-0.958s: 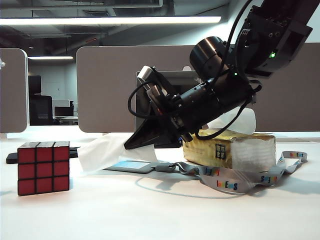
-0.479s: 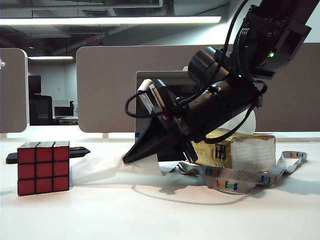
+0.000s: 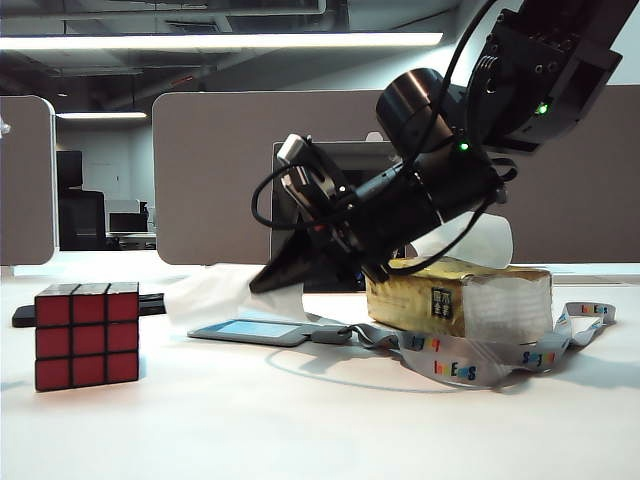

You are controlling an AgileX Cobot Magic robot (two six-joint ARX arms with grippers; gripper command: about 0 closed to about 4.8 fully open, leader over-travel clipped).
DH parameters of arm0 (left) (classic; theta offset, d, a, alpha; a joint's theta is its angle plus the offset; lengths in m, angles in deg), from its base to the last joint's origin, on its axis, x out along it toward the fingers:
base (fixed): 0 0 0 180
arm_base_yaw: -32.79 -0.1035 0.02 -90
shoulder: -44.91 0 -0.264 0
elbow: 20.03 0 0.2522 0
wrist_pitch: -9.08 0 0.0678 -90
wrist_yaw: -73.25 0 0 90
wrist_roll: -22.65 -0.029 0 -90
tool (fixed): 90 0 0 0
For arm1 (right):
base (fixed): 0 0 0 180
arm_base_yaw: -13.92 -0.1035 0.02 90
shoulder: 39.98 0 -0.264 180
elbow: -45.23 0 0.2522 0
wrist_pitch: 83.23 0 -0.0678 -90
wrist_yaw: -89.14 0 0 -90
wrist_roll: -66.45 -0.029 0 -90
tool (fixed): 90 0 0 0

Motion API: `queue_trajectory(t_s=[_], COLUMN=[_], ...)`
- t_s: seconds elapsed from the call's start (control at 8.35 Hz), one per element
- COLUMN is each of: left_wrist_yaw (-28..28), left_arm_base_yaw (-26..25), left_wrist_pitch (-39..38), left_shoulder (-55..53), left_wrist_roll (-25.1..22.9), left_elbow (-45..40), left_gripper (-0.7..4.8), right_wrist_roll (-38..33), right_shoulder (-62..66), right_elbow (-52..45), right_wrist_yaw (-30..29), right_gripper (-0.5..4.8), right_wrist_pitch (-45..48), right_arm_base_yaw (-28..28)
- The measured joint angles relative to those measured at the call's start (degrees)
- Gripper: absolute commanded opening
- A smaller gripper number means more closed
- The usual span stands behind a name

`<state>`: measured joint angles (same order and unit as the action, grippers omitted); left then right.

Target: Pull out a tissue from the tissue box and use it to cover the ID card on the tabletop.

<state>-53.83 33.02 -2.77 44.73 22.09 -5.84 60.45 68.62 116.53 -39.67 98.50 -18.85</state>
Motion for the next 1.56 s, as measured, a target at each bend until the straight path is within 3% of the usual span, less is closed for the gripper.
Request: queue_trajectory(t_s=[0.24, 0.36, 0.48, 0.6, 0.72, 0.96, 1.2, 1.32, 1.56], left_wrist_yaw=[0.0, 0.0, 0.0, 0.0, 0.0, 0.0, 0.0, 0.0, 0.0], left_arm_base_yaw=[0.0, 0.0, 0.0, 0.0, 0.0, 0.0, 0.0, 0.0, 0.0], left_wrist_pitch=[0.0, 0.0, 0.0, 0.0, 0.0, 0.0, 0.0, 0.0, 0.0], left_shoulder=[0.0, 0.0, 0.0, 0.0, 0.0, 0.0, 0.0, 0.0, 0.0], left_wrist_roll=[0.0, 0.0, 0.0, 0.0, 0.0, 0.0, 0.0, 0.0, 0.0], left_elbow=[0.0, 0.0, 0.0, 0.0, 0.0, 0.0, 0.0, 0.0, 0.0], left_gripper=[-0.06, -0.06, -0.06, -0.06, -0.06, -0.06, -0.06, -0.06, -0.06], right_wrist_roll=[0.0, 0.0, 0.0, 0.0, 0.0, 0.0, 0.0, 0.0, -0.7], right_shoulder=[0.0, 0.0, 0.0, 0.0, 0.0, 0.0, 0.0, 0.0, 0.0], right_elbow=[0.0, 0.0, 0.0, 0.0, 0.0, 0.0, 0.0, 0.0, 0.0], right_wrist_yaw=[1.8, 2.2, 3.0, 3.3, 3.2, 3.1, 3.1, 3.0, -0.9], right_gripper=[0.00, 0.37, 1.77, 2.40, 3.39, 4.23, 4.23, 2.28, -0.01], right_wrist_pitch=[1.6, 1.6, 1.6, 1.8, 1.8, 1.8, 2.0, 2.3, 15.8], right_arm_base_yaw=[0.0, 0.0, 0.0, 0.0, 0.0, 0.0, 0.0, 0.0, 0.0])
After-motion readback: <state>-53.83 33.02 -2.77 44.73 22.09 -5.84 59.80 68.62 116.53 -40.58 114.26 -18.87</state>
